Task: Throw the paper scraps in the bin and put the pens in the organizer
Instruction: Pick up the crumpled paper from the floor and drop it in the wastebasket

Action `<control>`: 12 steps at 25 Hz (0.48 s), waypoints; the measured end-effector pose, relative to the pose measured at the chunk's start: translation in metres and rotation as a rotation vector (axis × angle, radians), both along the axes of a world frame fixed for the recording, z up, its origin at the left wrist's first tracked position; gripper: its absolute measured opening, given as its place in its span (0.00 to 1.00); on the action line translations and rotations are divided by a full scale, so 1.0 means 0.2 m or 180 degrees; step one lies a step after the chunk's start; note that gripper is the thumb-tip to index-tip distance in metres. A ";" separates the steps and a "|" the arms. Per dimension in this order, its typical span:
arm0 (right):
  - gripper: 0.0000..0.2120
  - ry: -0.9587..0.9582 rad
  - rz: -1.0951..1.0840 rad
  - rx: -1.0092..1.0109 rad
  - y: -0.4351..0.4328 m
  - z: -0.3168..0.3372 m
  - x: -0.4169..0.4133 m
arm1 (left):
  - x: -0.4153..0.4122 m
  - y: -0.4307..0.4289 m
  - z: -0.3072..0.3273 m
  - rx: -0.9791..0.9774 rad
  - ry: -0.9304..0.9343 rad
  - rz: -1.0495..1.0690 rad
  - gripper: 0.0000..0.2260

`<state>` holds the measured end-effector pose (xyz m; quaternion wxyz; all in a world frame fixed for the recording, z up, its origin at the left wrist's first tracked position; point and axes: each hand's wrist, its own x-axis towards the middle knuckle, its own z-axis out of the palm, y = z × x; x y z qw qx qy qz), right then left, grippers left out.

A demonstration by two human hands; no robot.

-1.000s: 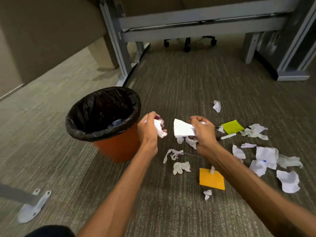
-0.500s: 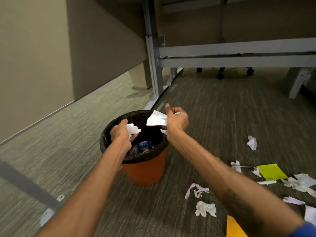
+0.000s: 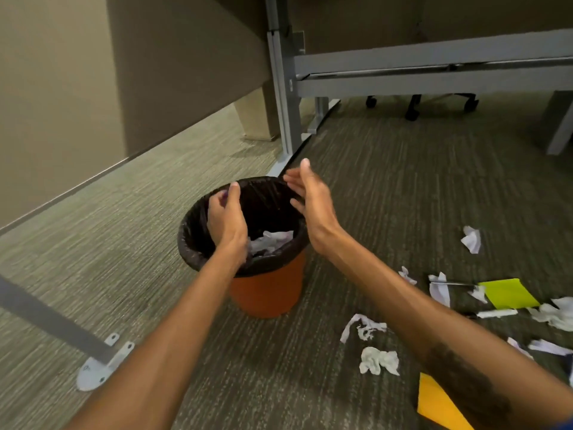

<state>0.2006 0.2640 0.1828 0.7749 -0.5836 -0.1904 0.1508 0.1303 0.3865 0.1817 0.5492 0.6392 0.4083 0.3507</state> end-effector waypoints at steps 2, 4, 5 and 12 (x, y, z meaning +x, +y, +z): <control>0.22 -0.0173 -0.0150 -0.0015 -0.16 0.00 0.01 | 0.03 -0.18 0.02 0.0796 -0.0067 -0.0362 0.20; 0.19 -0.0272 -0.0385 -0.0169 -0.37 -0.03 0.03 | 0.08 -0.40 -0.01 0.1295 -0.0160 -0.0913 0.19; 0.17 -0.0278 -0.0489 -0.0240 -0.48 -0.06 0.03 | 0.09 -0.51 -0.03 0.1466 -0.0211 -0.1152 0.18; 0.08 -0.0524 -0.0814 -0.1286 -1.14 -0.44 -0.19 | 0.01 -1.01 -0.42 0.1739 -0.0009 -0.2393 0.12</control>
